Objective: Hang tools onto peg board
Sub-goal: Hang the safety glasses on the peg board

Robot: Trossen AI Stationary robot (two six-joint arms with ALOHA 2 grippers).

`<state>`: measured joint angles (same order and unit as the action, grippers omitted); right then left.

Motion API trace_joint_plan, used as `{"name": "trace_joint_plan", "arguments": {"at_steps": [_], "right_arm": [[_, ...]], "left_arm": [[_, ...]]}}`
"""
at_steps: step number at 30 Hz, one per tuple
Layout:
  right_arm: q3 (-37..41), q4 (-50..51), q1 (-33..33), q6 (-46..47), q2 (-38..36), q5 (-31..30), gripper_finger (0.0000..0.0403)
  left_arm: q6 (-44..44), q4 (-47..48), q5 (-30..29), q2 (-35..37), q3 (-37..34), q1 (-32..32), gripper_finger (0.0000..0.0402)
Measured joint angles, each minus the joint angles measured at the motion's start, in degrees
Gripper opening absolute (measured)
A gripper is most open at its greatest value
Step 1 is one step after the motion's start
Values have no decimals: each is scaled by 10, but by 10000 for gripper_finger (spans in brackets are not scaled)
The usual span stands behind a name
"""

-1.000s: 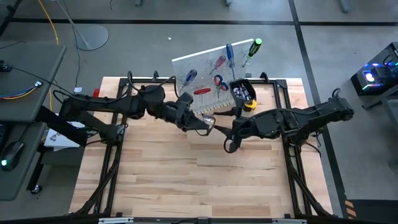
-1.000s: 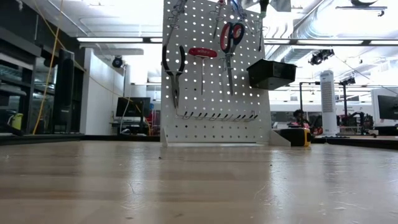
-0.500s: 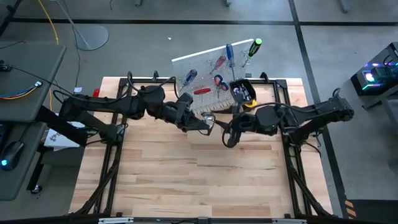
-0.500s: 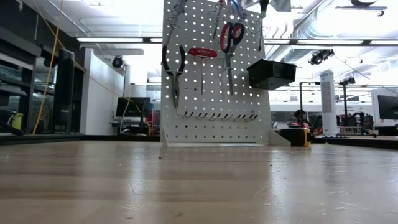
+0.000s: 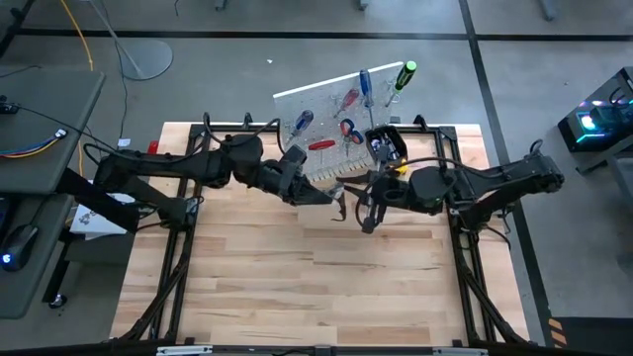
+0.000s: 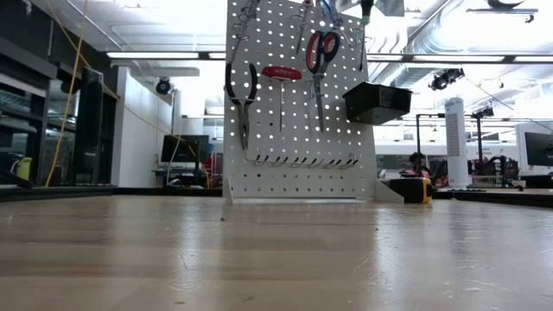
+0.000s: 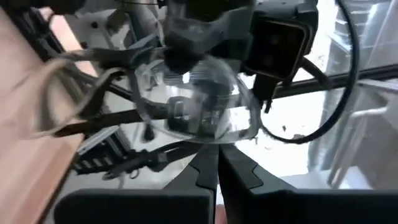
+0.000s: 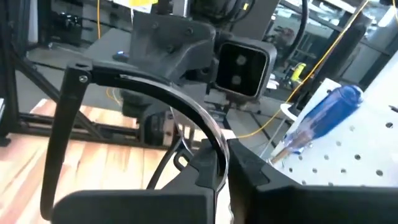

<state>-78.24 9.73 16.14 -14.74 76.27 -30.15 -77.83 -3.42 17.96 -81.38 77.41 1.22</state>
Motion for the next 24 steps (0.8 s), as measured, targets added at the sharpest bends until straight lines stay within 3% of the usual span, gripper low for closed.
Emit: {"name": "trace_joint_plan", "arguments": {"at_steps": [6,10,16,24], "right_arm": [[0,106,1,73,-46,-39,4],[0,133,5,135,-79,-103,3],[0,83,9,217,-78,-214,2],[0,-67,-3,294,-25,-293,1]], "left_arm": [[95,82,51,10,0,-22,0],[240,179,25,32,0,-18,0],[448,293,-158,36,0,49,1],[688,223,-464,12,0,112,46]]}}
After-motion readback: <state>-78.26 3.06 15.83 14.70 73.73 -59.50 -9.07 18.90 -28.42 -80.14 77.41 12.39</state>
